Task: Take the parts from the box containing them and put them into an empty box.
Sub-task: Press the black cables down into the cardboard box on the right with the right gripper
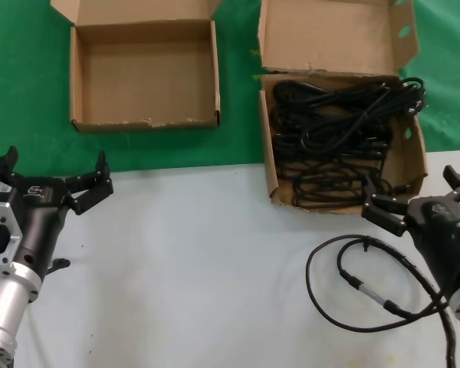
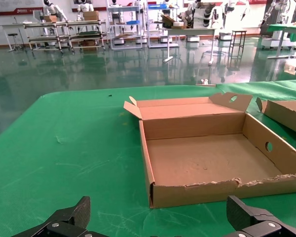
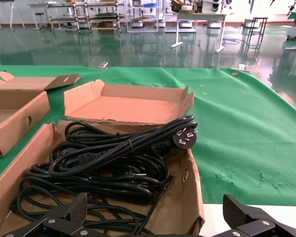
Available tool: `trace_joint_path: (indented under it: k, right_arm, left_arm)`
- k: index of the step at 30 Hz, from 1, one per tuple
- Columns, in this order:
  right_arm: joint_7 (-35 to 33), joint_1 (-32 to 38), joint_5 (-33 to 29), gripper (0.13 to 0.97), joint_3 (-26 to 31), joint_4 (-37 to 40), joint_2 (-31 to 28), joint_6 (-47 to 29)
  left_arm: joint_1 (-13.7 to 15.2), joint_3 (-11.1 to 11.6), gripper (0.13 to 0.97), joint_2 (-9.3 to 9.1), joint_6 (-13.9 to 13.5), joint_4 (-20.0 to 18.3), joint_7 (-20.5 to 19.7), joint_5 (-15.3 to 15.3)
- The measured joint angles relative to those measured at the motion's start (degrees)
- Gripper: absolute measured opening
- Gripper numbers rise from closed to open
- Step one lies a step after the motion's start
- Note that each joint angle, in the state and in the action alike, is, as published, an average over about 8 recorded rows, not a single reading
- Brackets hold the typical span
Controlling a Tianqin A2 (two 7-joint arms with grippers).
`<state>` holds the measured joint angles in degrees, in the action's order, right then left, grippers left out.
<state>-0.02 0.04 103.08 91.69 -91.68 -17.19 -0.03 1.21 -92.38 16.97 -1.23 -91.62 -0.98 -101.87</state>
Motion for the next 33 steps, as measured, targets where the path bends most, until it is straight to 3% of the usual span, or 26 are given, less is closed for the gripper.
trace_joint_path:
  k: [17, 26, 33]
  right_arm:
    - [0.0, 0.0, 0.0, 0.966, 0.0, 0.0, 0.0, 0.0]
    - [0.0, 0.0, 0.0, 0.966, 0.0, 0.0, 0.0, 0.0]
    - [-0.18, -0.06, -0.1, 0.966, -0.19, 0.45, 0.38, -0.39]
  left_arm:
    - [0.0, 0.0, 0.966, 0.0, 0.0, 0.0, 0.0, 0.0]
    - [0.0, 0.0, 0.928, 0.0, 0.0, 0.0, 0.0, 0.0]
    - [0.0, 0.0, 0.838, 0.0, 0.0, 0.0, 0.0, 0.0]
